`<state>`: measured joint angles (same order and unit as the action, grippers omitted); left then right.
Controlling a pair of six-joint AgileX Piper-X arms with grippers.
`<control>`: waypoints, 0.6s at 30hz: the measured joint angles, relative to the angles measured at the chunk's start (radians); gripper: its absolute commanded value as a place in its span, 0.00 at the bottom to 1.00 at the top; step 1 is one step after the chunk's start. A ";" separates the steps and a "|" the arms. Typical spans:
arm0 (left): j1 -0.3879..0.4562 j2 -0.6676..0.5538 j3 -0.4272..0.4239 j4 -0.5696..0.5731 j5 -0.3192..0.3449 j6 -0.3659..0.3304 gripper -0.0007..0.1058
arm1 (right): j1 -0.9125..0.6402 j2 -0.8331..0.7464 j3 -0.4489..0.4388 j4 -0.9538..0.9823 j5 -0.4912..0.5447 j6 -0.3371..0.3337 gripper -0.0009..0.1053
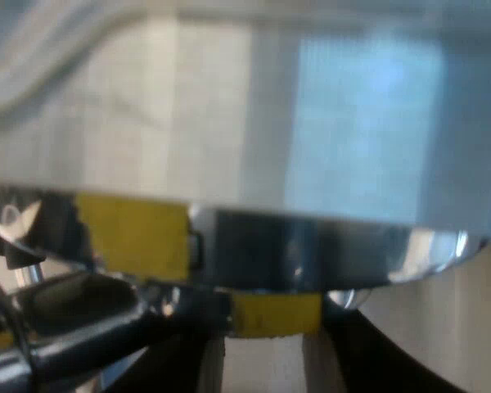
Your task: Put the handle in the coffee machine
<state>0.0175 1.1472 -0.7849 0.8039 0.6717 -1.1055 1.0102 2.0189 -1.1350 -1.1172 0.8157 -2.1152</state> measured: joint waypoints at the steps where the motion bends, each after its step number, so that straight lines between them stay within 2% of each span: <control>1: -0.009 -0.022 0.021 -0.019 -0.011 -0.016 0.01 | 0.000 0.000 0.000 0.000 0.000 -0.002 0.26; 4: -0.026 -0.048 0.056 -0.068 -0.040 -0.069 0.01 | 0.000 0.000 0.000 0.000 0.000 -0.001 0.26; 11: -0.065 -0.047 0.057 -0.105 -0.060 -0.146 0.01 | 0.010 0.000 0.000 0.000 0.006 -0.005 0.26; 13: -0.070 -0.047 0.057 -0.110 -0.065 -0.160 0.01 | 0.022 0.000 0.000 0.000 0.055 -0.021 0.26; 14: -0.071 -0.047 0.057 -0.110 -0.066 -0.161 0.01 | 0.040 0.000 0.000 -0.006 0.118 -0.034 0.26; 18: -0.072 -0.047 0.057 -0.110 -0.066 -0.186 0.01 | 0.058 0.000 0.000 -0.016 0.183 -0.039 0.26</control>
<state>-0.0542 1.1001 -0.7274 0.6941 0.6052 -1.2910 1.0679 2.0189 -1.1350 -1.1328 0.9990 -2.1547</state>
